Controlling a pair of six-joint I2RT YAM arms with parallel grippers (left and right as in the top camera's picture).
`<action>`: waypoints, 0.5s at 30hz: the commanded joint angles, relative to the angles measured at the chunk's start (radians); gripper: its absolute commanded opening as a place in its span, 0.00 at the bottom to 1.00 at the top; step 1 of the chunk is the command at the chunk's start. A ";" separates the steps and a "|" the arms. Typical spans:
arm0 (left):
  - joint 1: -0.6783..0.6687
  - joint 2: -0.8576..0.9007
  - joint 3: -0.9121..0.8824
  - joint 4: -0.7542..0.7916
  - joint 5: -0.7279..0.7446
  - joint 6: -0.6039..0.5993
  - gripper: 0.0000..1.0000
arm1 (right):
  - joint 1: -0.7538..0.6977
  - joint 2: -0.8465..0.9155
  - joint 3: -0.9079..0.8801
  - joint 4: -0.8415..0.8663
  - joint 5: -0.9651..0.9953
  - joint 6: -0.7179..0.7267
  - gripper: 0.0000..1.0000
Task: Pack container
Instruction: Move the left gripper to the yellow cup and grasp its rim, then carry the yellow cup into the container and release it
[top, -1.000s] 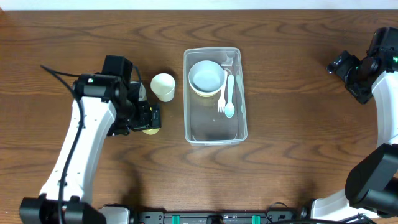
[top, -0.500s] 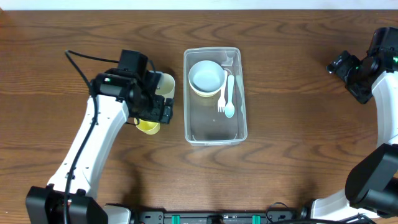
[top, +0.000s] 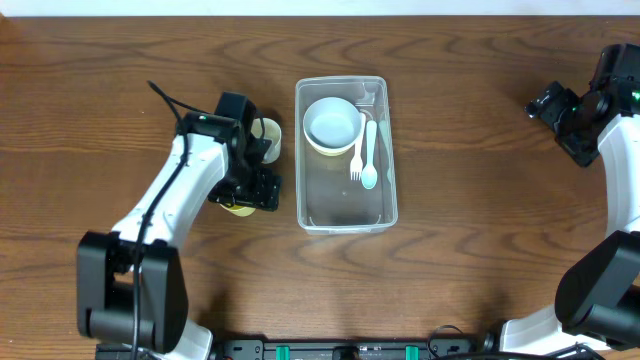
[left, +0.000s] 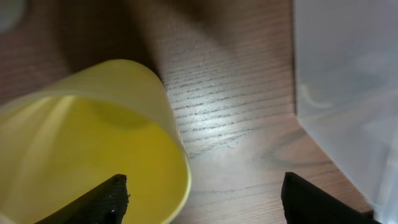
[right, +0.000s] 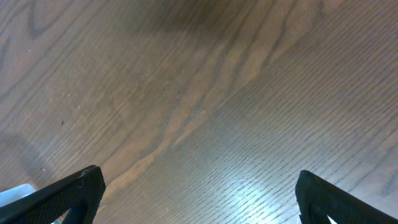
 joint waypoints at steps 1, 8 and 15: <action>0.000 0.037 -0.004 0.005 -0.006 0.012 0.69 | -0.003 0.002 0.012 -0.003 0.010 0.014 0.99; 0.000 0.067 -0.004 0.035 -0.006 0.012 0.27 | -0.003 0.002 0.012 -0.003 0.010 0.014 0.99; 0.001 0.067 -0.004 0.030 -0.025 -0.006 0.06 | -0.003 0.002 0.012 -0.003 0.010 0.014 0.99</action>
